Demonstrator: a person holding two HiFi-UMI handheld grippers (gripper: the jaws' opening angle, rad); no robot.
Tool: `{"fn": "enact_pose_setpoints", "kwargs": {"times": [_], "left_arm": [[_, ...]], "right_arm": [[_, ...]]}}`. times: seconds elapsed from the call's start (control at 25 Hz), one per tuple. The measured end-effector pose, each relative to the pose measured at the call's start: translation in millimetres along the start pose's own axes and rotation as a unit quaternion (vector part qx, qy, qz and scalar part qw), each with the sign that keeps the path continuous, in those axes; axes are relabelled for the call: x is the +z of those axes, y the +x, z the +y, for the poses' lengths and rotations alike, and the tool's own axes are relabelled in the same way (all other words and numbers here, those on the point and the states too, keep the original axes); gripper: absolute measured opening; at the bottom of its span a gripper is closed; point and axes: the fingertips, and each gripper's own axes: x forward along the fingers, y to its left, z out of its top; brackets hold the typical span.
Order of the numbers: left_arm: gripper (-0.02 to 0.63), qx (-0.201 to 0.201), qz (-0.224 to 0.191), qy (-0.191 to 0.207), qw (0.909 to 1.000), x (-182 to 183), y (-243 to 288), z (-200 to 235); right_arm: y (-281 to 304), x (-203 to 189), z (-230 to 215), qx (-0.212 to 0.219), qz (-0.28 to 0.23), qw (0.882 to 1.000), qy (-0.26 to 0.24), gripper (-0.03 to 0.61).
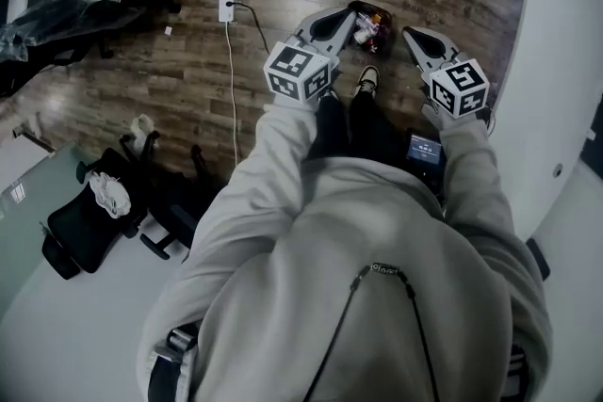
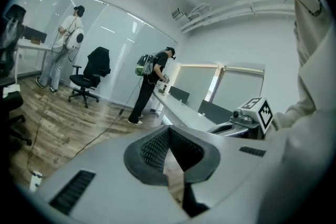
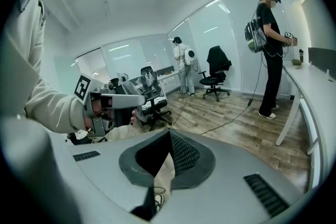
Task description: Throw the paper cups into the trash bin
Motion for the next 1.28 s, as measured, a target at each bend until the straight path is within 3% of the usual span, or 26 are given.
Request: {"fn": "enact_pose_setpoints", "kwargs": {"times": [0.16,0.28,0.44,0.52,0.68,0.8,1.0,1.12,1.28], "left_arm": [[0.003,-0.016,-0.022,0.055,0.9982,68.5,0.4,-9.3],[0.003,-0.02,-0.057,0.118,0.9911,145.6,-2.1,-20.6],[0.003,-0.019,-0.085,0.167,0.9821,224.6,-28.7,-37.0],[0.003,-0.021,-0.093,0.203,0.9746,262.5,-36.3,-52.6],[0.003,-0.025,-0.155,0.226,0.9614,329.0,-53.5,-86.1],[0.003,-0.044,-0.175,0.257,0.9494,351.4,-57.7,-121.2],[0.003,-0.067,-0.184,0.27,0.9427,362.6,-57.9,-152.6],[0.003,-0.064,-0.194,0.261,0.9436,365.6,-54.9,-144.6],[0.003,-0.072,-0.181,0.26,0.9457,357.7,-42.3,-153.2]], "right_arm": [[-15.0,76.7,-7.0,-0.009,-0.05,0.998,-0.028,0.018],[-34.6,156.4,-7.0,-0.019,-0.095,0.993,-0.073,0.018],[-72.8,239.7,15.6,-0.01,-0.145,0.983,-0.116,0.018],[-95.8,282.8,24.3,-0.008,-0.183,0.974,-0.131,0.018],[-135.6,342.4,52.1,-0.014,-0.257,0.95,-0.177,0.018],[-158.2,358.6,68.6,-0.017,-0.274,0.941,-0.197,0.018],[-186.6,378.3,60.5,-0.025,-0.285,0.938,-0.195,0.018],[-188.4,385.3,60.0,-0.03,-0.293,0.934,-0.203,0.018],[-194.2,372.1,54.2,-0.035,-0.286,0.937,-0.198,0.018]]}}
